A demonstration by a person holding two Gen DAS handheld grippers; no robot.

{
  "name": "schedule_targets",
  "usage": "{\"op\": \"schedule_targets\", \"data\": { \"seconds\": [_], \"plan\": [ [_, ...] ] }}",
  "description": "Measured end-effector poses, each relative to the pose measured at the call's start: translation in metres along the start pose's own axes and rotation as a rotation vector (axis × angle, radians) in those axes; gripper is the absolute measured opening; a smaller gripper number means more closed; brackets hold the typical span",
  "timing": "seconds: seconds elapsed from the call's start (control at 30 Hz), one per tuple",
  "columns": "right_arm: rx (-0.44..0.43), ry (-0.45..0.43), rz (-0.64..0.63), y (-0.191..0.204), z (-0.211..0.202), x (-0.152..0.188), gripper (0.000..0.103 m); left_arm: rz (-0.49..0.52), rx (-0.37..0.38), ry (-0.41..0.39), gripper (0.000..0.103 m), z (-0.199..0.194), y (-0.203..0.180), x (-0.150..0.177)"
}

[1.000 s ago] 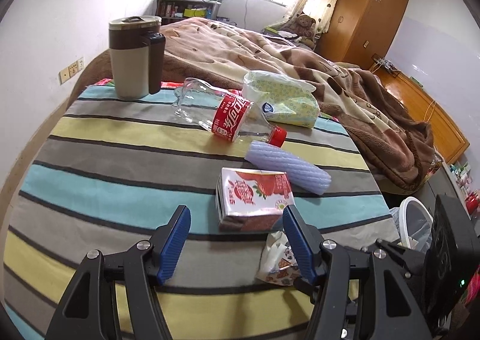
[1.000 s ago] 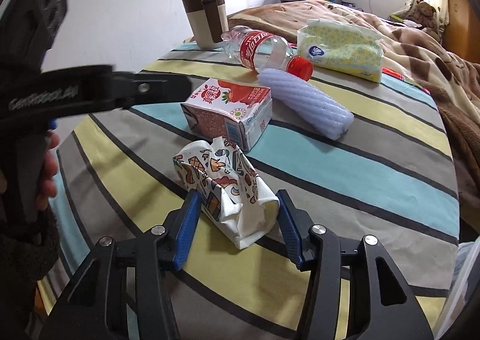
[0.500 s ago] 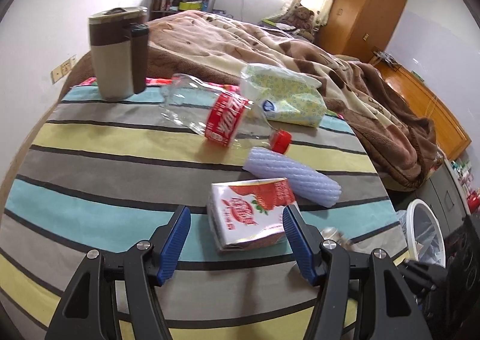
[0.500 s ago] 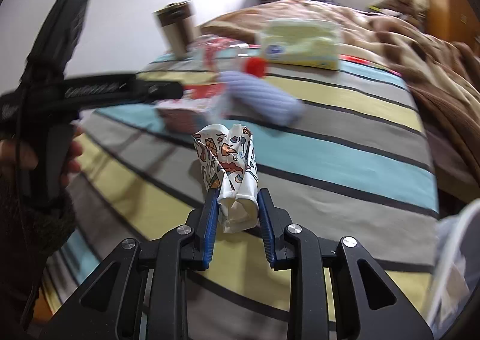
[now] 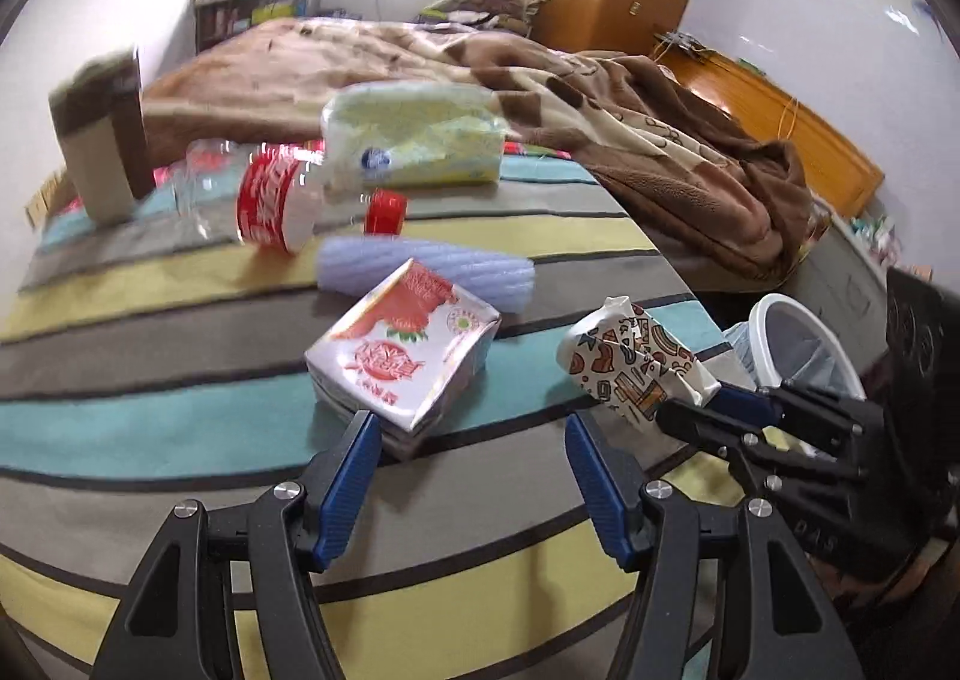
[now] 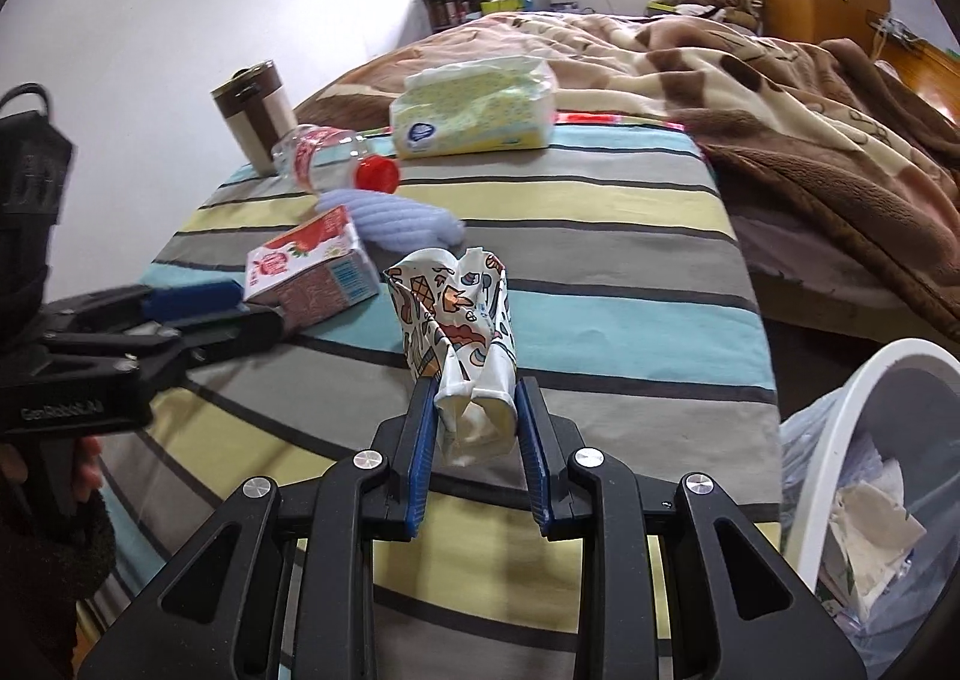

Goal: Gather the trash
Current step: 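Grasp the red-white strawberry milk carton with the left tool while the right tool holds the cup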

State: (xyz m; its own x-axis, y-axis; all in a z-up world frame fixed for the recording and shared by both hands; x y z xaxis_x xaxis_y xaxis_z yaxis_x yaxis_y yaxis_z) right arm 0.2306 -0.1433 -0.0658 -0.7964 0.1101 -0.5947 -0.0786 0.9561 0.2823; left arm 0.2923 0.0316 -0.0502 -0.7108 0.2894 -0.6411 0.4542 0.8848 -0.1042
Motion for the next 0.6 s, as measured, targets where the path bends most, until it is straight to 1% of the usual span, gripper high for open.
{"op": "schedule_targets", "data": {
  "seconds": [0.07, 0.1, 0.13, 0.17, 0.2, 0.3, 0.43, 0.53, 0.6],
  "plan": [
    [0.001, -0.002, 0.009, -0.003, -0.001, 0.000, 0.027, 0.016, -0.075, -0.044, 0.064, -0.009, 0.003, -0.005],
    [0.000, -0.004, 0.015, -0.004, -0.001, -0.001, 0.027, 0.016, -0.096, -0.055, 0.065, -0.011, 0.007, -0.008],
    [-0.003, -0.005, 0.019, -0.004, -0.001, -0.001, 0.027, 0.013, -0.105, -0.058, 0.073, -0.010, 0.011, -0.011],
    [-0.006, -0.006, 0.022, -0.005, -0.001, -0.001, 0.027, 0.013, -0.116, -0.053, 0.078, -0.009, 0.015, -0.013],
    [-0.007, -0.007, 0.026, -0.006, -0.001, -0.001, 0.027, 0.015, -0.121, -0.046, 0.078, -0.006, 0.018, -0.015],
    [-0.013, -0.008, 0.036, -0.009, -0.001, -0.001, 0.027, 0.038, -0.098, -0.004, 0.078, 0.010, 0.026, -0.019],
    [-0.009, -0.005, 0.049, -0.013, 0.000, -0.001, 0.027, 0.092, -0.073, 0.046, 0.078, 0.031, 0.024, -0.021],
    [-0.002, -0.001, 0.057, -0.016, 0.001, -0.001, 0.027, 0.093, -0.068, 0.048, 0.078, 0.038, 0.023, -0.023],
    [0.005, -0.002, 0.060, -0.018, 0.003, -0.001, 0.027, 0.096, -0.063, 0.075, 0.078, 0.047, 0.023, -0.023]
  ]
}}
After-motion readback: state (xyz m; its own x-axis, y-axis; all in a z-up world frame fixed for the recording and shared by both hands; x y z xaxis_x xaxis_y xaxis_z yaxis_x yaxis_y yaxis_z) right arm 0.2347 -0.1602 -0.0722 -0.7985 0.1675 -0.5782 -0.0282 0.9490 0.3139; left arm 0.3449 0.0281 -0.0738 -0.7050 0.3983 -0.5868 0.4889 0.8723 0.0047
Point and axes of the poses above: each gripper's, at about its wrist camera, not at the fingertips, and z roughly the way its jaws point, y to its left, x to its underside, the point moved 3 cm from there along z, roughly the way its jaws point, and after that the axes turned 8 degrees about z, right-handed, at the moved point
